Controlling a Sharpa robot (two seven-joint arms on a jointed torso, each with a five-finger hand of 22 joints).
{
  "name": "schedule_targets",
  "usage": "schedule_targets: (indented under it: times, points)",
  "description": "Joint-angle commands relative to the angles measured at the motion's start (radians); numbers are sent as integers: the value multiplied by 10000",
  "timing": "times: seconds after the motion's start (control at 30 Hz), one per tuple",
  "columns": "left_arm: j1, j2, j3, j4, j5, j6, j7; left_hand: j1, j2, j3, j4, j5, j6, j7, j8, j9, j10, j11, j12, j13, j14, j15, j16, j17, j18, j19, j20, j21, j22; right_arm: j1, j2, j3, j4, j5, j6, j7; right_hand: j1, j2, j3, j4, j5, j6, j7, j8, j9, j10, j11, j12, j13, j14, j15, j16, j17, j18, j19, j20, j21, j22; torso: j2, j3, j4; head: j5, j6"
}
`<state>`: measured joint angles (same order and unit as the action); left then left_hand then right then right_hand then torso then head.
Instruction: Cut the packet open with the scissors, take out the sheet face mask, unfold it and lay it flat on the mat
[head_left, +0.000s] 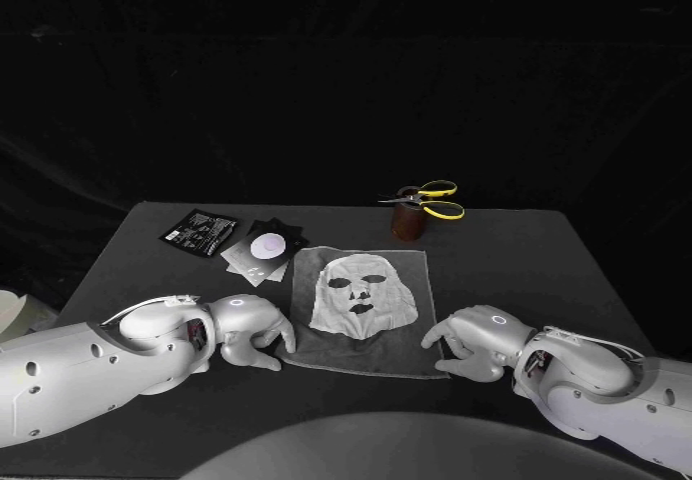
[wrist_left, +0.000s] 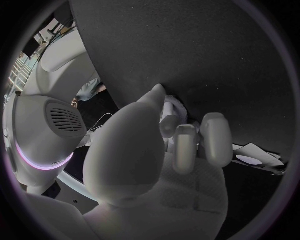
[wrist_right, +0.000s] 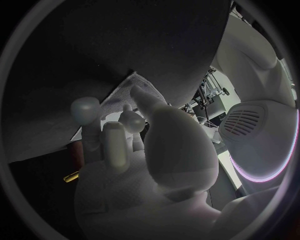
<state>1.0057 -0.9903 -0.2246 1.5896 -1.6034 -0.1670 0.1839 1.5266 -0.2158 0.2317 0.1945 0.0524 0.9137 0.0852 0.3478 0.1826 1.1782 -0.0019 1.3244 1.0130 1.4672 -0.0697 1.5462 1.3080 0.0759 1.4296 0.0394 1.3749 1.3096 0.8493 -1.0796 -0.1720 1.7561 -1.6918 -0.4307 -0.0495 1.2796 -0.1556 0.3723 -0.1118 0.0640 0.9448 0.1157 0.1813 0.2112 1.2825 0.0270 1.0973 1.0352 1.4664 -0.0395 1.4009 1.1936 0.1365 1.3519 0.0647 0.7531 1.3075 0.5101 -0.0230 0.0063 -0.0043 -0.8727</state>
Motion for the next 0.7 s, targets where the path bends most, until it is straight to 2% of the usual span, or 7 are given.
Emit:
schedule_targets:
  times: [0.03, 0.27, 0.33, 0.47, 0.63, 0.7]
  points:
    - [-16, 39, -19, -69, -301, 397, -417, 140, 27, -28, 23, -20, 68, 35, -77, -25, 99, 2, 77, 31, 722, 97, 55, 1732, -172, 71, -4, 74, 528, -10, 12, 1, -7, -116, 146, -15, 57, 10, -59, -2, -36, -12, 14, -21, 2, -38, 43, 11, 23, 328, -8, 24, 11, -37, 8, 9, 6, 159, 15, -6, -1, -7, 1]
    - [-16, 112, -18, -141, -462, 335, -651, 300, 134, 9, 65, -18, 84, 96, -211, -86, 180, 49, 117, 102, 782, 137, 92, 1900, -201, 144, 26, 190, 653, -13, 25, 1, -7, -109, 149, -11, 57, 28, -64, 8, -31, 40, 29, 3, 10, -26, 58, 50, 65, 322, 3, 12, -11, -35, -4, 15, -30, 151, 29, -8, 8, -2, 1]
    - [-17, 133, -18, -159, -510, 292, -720, 517, 296, 158, 44, -18, 191, 131, -264, -112, 242, 74, 148, 166, 829, 159, 120, 2030, -218, 185, 45, 259, 726, -13, 31, 1, -8, -106, 151, -9, 60, 34, -63, 9, -30, 49, 31, 8, 12, 2, 60, 97, 117, 322, 5, 12, -9, -36, -4, 16, -27, 153, 28, -10, 10, -2, 1]
    - [-19, 180, -18, -197, -572, 221, -782, 702, 433, 333, 30, -18, 344, 154, -311, -139, 266, 96, 159, 193, 865, 182, 142, 2136, -227, 205, 67, 301, 772, -15, 44, 1, -11, -93, 150, 0, 62, 42, -62, 11, -28, 62, 35, 14, 14, 16, 63, 122, 143, 323, 7, 15, -3, -39, 0, 17, -9, 159, 32, -14, 11, 13, 1]
    - [-20, 233, -18, -213, -618, 123, -780, 775, 971, 929, 197, -20, 990, 142, -218, -126, 335, 111, 216, 314, 938, 207, 186, 2351, -239, 232, 101, 369, 848, -15, 59, 1, -15, -67, 135, 13, 56, 84, -61, 35, -10, 138, 56, 47, 25, 52, 81, 201, 223, 321, 21, 11, -8, -36, -10, 26, -42, 154, 32, -15, 8, 20, 1]
    - [-20, 253, -18, -211, -612, 91, -756, 690, 1096, 1039, 289, -21, 1182, 112, -137, -95, 348, 101, 237, 359, 942, 203, 188, 2362, -233, 216, 104, 355, 834, -16, 66, 1, -17, -56, 129, 17, 50, 100, -60, 46, 0, 159, 63, 55, 27, 66, 87, 232, 254, 319, 26, 7, -14, -37, -10, 29, -39, 156, 30, -12, 8, 26, 1]
